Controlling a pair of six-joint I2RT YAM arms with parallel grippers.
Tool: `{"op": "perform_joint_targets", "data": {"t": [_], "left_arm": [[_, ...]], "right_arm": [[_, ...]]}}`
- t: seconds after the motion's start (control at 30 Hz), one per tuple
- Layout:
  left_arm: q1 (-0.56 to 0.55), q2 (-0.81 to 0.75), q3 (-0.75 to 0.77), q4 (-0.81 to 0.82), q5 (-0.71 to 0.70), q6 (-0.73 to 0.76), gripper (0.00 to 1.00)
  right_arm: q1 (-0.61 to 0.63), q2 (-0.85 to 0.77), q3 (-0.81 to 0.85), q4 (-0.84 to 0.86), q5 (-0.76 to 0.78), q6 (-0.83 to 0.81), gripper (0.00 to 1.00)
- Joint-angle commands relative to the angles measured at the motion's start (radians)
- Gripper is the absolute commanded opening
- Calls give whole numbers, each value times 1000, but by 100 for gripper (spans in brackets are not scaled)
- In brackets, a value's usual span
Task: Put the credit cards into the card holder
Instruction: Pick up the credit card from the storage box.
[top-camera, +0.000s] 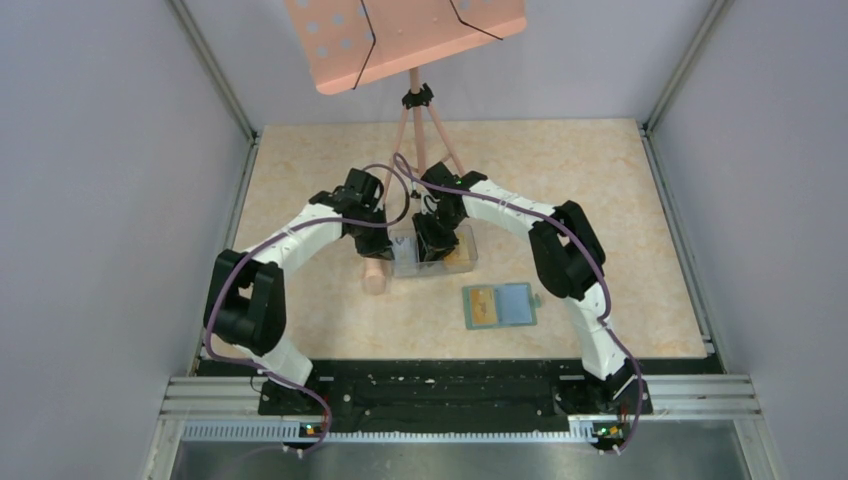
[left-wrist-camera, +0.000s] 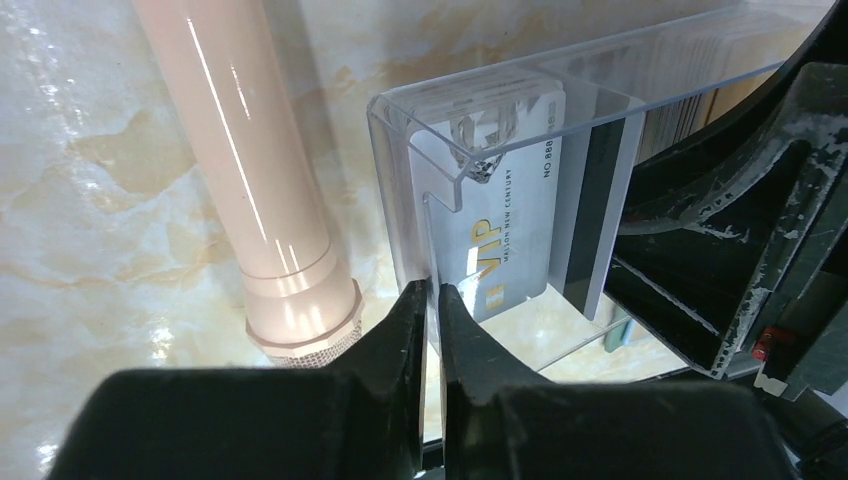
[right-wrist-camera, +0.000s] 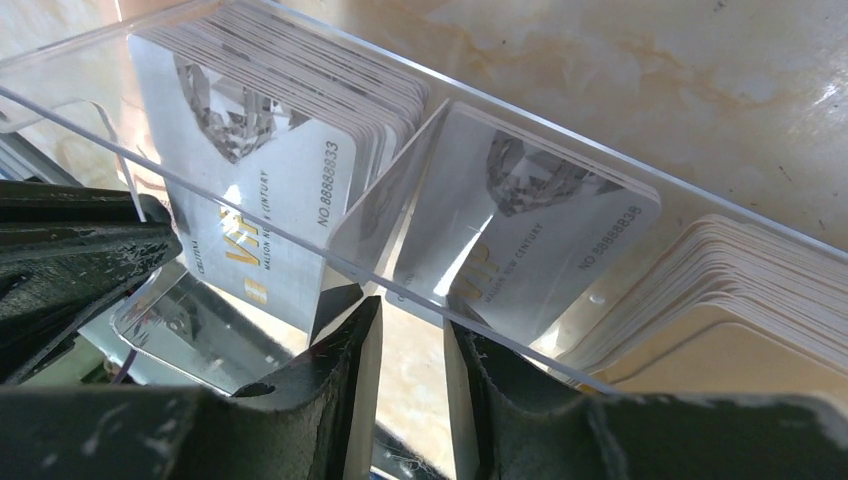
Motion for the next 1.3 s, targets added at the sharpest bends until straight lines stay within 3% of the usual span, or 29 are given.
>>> {"op": "perform_joint_targets", "data": {"t": [0.0, 0.27, 0.47, 0.7, 1.17, 1.27], "left_arm": [[-5, -29, 80, -53, -31, 43, 13], [-6, -35, 102, -98, -99, 73, 34], [-6, -28, 96, -18, 43, 68, 40], [-8, 63, 115, 58, 197, 13, 40], [-9, 142, 90, 73, 172, -12, 40], [-10, 164, 97, 83, 184, -14, 35]], "right_arm": [[-7, -5, 14, 5, -3, -3, 30], [-7, 8, 12, 9, -13, -10, 30], [-7, 10, 4, 25, -27, -9, 30], [-8, 13, -6, 62, -66, 5, 30], [-38, 7, -73, 116, -117, 41, 30], [-37, 6, -74, 118, -119, 42, 30]]}}
